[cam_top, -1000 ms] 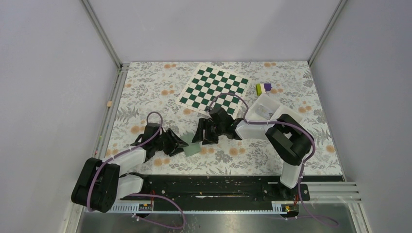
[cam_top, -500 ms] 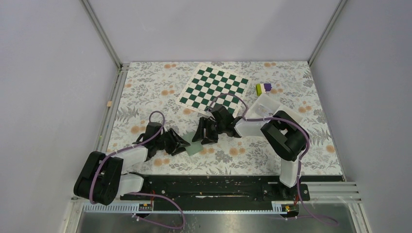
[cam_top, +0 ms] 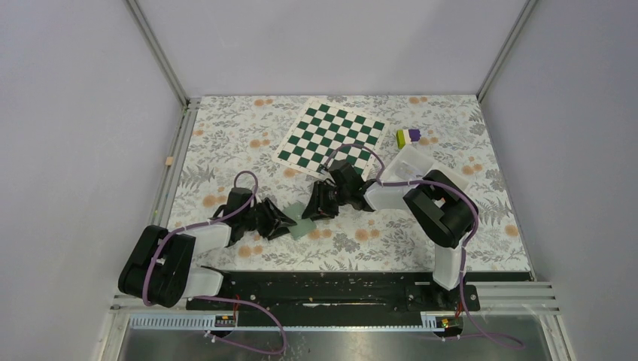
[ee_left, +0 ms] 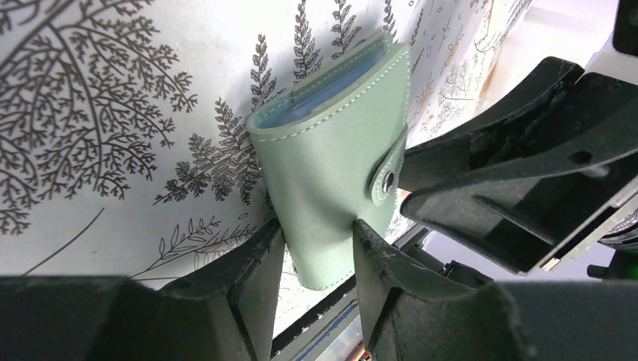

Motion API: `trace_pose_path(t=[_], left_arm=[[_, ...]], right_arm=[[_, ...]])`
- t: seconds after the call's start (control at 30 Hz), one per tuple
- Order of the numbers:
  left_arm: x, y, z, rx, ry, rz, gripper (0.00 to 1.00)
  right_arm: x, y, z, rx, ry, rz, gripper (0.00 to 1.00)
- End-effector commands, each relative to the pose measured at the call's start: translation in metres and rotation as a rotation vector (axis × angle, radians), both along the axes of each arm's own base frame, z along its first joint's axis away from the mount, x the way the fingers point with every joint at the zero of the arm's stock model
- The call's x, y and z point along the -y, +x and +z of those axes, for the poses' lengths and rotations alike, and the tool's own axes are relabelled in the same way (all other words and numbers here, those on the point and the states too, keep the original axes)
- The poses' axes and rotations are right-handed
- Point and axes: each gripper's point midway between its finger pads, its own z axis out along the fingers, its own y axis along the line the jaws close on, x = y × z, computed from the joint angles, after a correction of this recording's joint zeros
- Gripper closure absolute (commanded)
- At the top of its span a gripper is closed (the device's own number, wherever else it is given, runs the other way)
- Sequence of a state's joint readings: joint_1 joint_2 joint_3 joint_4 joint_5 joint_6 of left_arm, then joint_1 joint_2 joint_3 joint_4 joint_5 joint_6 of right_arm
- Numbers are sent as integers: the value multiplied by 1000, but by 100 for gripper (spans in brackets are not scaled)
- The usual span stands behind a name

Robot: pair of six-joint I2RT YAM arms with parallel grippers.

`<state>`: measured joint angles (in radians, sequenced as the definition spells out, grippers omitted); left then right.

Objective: Take the credit cards out of the card holder
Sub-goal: Open the card holder at the center of the board.

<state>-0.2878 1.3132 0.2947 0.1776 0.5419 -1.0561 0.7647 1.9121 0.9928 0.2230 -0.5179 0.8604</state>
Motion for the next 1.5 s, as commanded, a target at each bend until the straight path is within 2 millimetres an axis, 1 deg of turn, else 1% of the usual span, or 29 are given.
trace_pose_path(t=[0.0,0.1,0.13,0.2,0.43,0.47,0.57,0.67,0.77,0.8,0.83,0.9,0.97,1.03,1.07,1.13,1.2,1.3,1.47], left_arm=[[-4,-15,-20,-63,55,-6,61],[-1,-17,-20,-62,44,-12,62],[0,-18,-20,-62,41,-14,62],[1,-19,-20,-60,39,-18,62],[6,-19,-16,-43,14,-27,62],[6,-19,-16,-42,14,-28,62],[8,-19,-16,-40,12,-33,62],[9,-20,-16,-40,12,-36,62],[10,-22,-16,-38,7,-41,62],[10,-23,-16,-38,6,-43,62],[10,-23,-16,-37,5,-44,62],[11,-24,-14,-32,-1,-50,62],[13,-25,-8,-17,-17,-62,61],[15,-24,4,28,-45,-70,56],[16,-22,16,76,-65,-73,51],[16,-20,32,141,-75,-73,46],[15,-16,58,243,-90,-75,41],[17,-13,95,370,-132,-82,34],[27,-15,150,541,-246,-139,29]], right_arm=[[-20,-2,46,53,169,45,66],[-20,2,64,47,250,18,83],[-19,2,67,45,272,12,85],[-19,2,67,38,287,14,88],[-19,-5,61,2,281,39,88],[-18,-6,61,0,279,42,86],[-15,-8,57,-7,250,43,76],[-12,-9,53,0,220,50,74],[-14,-13,52,-9,219,61,74],[-15,-15,53,-10,221,66,77],[-15,-15,53,-7,220,68,82],[-14,-16,58,1,228,64,100],[-8,-11,67,28,236,45,100],[1,-4,85,68,255,21,100],[6,-1,96,91,267,13,100],[16,3,116,140,281,1,100],[24,4,133,180,291,-6,100],[33,2,151,207,318,-27,100],[42,-4,187,236,423,-57,100]])
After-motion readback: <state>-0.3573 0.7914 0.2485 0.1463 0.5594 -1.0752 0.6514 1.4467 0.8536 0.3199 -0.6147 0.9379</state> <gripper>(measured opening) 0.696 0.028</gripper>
